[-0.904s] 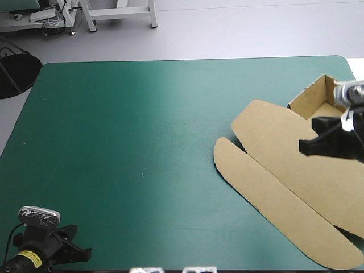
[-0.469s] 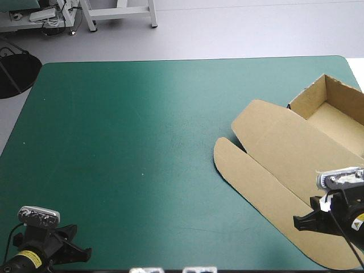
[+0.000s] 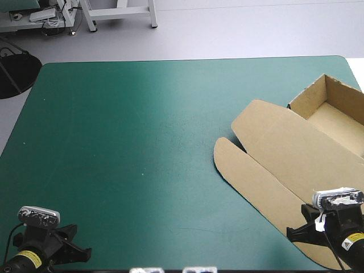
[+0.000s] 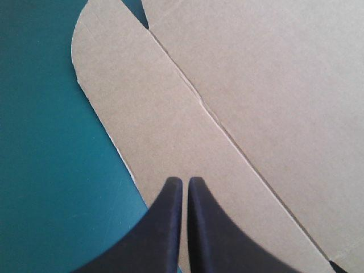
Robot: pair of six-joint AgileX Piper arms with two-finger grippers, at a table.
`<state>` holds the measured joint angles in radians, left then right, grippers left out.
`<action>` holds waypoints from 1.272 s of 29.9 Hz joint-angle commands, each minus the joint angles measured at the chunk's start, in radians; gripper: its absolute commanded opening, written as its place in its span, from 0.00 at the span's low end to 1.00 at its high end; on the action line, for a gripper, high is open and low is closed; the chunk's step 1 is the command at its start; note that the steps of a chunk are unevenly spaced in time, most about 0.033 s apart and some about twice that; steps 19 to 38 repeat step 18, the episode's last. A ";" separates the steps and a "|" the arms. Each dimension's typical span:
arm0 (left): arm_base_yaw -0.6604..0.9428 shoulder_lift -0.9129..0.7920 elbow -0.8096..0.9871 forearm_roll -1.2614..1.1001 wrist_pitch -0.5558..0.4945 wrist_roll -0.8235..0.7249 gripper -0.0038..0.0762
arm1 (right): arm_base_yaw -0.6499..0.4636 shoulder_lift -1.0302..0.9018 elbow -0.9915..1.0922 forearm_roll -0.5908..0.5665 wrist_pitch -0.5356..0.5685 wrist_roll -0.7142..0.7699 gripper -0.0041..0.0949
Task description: Fold the box
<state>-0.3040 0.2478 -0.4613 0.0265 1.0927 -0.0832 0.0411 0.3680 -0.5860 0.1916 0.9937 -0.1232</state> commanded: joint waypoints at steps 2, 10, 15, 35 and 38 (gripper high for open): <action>-0.004 0.014 -0.026 -0.003 -0.052 -0.001 0.04 | 0.006 0.005 0.023 0.011 -0.078 -0.009 0.06; -0.004 0.014 -0.026 -0.003 -0.052 -0.001 0.04 | 0.006 0.005 0.055 0.011 -0.085 -0.009 0.06; -0.004 0.014 -0.026 -0.005 -0.052 0.019 0.04 | 0.006 0.005 0.055 0.011 -0.085 -0.009 0.06; -0.004 0.014 -0.026 -0.005 -0.052 0.023 0.04 | 0.006 0.005 0.055 0.011 -0.085 -0.009 0.06; -0.004 0.014 -0.026 -0.005 -0.052 0.023 0.04 | 0.006 0.005 0.055 0.011 -0.085 -0.009 0.06</action>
